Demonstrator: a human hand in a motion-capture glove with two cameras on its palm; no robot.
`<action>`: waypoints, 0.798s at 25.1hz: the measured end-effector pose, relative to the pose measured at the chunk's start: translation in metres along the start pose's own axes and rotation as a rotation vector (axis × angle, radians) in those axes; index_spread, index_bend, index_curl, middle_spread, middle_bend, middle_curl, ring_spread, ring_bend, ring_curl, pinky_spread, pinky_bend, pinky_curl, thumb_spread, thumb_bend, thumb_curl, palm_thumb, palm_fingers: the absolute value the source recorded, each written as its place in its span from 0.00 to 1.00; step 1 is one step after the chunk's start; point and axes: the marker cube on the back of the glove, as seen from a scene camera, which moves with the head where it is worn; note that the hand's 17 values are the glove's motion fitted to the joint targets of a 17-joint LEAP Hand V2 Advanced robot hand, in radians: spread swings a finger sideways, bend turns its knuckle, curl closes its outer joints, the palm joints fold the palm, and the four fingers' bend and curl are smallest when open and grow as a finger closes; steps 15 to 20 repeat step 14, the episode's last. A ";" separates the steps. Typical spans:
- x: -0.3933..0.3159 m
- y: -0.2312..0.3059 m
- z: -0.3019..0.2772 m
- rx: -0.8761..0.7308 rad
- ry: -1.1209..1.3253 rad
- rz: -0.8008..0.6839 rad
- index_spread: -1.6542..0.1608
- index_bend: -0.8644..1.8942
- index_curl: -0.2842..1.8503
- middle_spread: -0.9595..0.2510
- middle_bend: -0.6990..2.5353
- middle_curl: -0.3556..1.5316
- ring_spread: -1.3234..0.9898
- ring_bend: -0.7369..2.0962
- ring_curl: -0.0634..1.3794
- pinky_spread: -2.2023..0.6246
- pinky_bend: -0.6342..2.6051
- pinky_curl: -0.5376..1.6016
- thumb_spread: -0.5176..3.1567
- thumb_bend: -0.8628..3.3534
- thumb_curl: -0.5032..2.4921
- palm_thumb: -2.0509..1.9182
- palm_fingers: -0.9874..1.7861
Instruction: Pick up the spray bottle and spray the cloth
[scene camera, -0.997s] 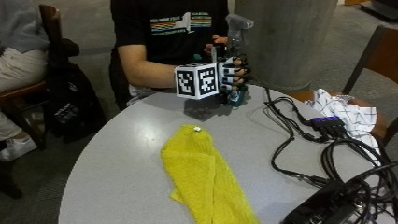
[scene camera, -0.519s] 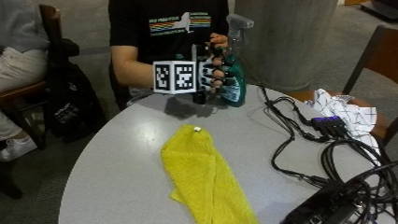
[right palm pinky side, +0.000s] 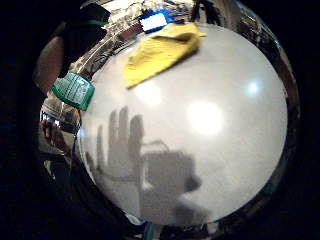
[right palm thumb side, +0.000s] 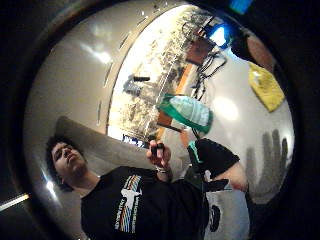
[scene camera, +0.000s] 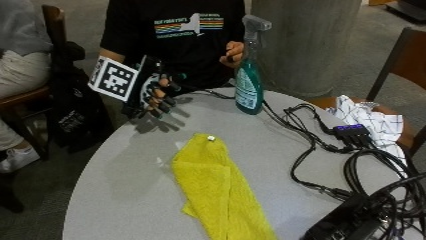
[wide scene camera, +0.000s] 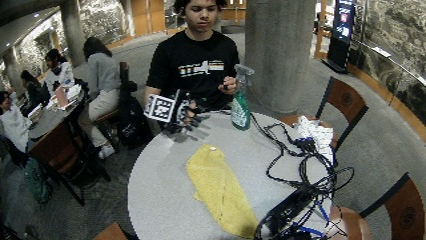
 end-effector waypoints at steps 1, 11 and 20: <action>0.007 0.003 -0.007 0.030 0.029 -0.013 0.73 0.37 0.30 0.78 0.27 0.41 0.55 0.33 0.31 0.83 0.29 0.40 0.41 0.20 0.31 0.70 0.57; 0.024 0.032 -0.018 -0.025 0.210 0.026 0.71 0.37 0.30 0.77 0.27 0.40 0.55 0.32 0.29 0.84 0.28 0.39 0.41 0.20 0.31 0.70 0.53; 0.023 0.034 -0.017 -0.036 0.204 0.030 0.71 0.38 0.30 0.77 0.27 0.39 0.55 0.32 0.28 0.84 0.27 0.39 0.41 0.20 0.31 0.70 0.53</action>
